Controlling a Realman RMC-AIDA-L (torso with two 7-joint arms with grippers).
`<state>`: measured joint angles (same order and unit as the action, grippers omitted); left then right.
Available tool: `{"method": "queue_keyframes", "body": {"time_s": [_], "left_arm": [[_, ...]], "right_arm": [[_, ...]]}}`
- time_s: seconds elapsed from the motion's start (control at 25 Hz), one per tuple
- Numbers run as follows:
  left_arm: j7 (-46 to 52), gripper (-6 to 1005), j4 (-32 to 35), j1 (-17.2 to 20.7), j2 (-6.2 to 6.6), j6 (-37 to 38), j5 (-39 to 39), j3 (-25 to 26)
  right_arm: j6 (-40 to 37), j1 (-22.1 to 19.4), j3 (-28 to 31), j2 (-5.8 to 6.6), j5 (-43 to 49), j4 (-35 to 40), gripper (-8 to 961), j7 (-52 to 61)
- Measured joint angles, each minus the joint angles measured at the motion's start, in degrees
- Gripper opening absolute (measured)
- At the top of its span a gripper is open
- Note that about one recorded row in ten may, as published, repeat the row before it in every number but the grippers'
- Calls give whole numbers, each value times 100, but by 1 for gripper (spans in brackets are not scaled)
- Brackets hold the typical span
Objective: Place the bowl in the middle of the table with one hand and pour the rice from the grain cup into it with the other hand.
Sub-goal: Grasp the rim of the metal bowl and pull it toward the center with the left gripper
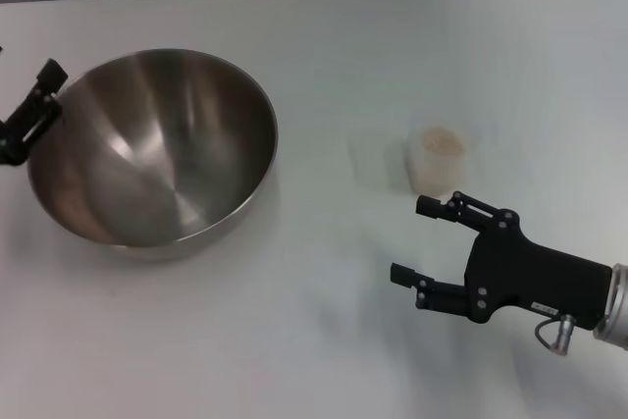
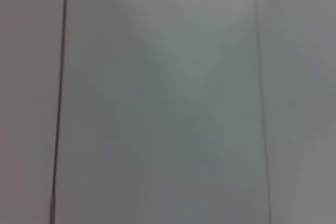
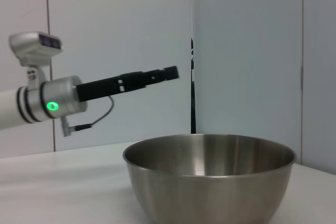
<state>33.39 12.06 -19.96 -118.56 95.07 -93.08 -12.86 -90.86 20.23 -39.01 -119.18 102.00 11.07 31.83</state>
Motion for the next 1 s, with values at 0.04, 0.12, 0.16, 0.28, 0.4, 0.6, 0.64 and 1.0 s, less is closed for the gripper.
{"method": "queue_keyframes", "body": {"time_s": [0.04, 0.12, 0.16, 0.28, 0.4, 0.6, 0.64, 1.0], "left_arm": [[0, 721, -15, -180, 1, -309, 2, 98], [22, 719, -21, -366, -8, -734, 2, 109], [22, 718, -21, -366, -8, -734, 2, 109], [44, 714, -83, -490, -10, -1096, 1, 118], [47, 710, -88, -503, -8, -1134, 1, 123], [545, 704, 190, -616, 16, -1315, -33, 59], [847, 703, 367, -636, 18, -1434, -62, -24], [4785, 691, 2865, -414, 43, -2423, -641, -2142]], "right_arm": [[2, 16, 4, 0, -4, 0, 827, -4], [5, 31, 7, 0, -6, 0, 827, -7], [5, 31, 7, 0, -6, 0, 827, -7], [8, 33, 13, 0, -6, 0, 827, -8], [13, 34, 19, 0, -6, 0, 827, -10], [23, 35, 25, 0, -6, 12, 827, -10], [24, 38, 25, 0, -6, 17, 827, -10], [66, 43, 25, 0, -6, 33, 827, -18]]}}
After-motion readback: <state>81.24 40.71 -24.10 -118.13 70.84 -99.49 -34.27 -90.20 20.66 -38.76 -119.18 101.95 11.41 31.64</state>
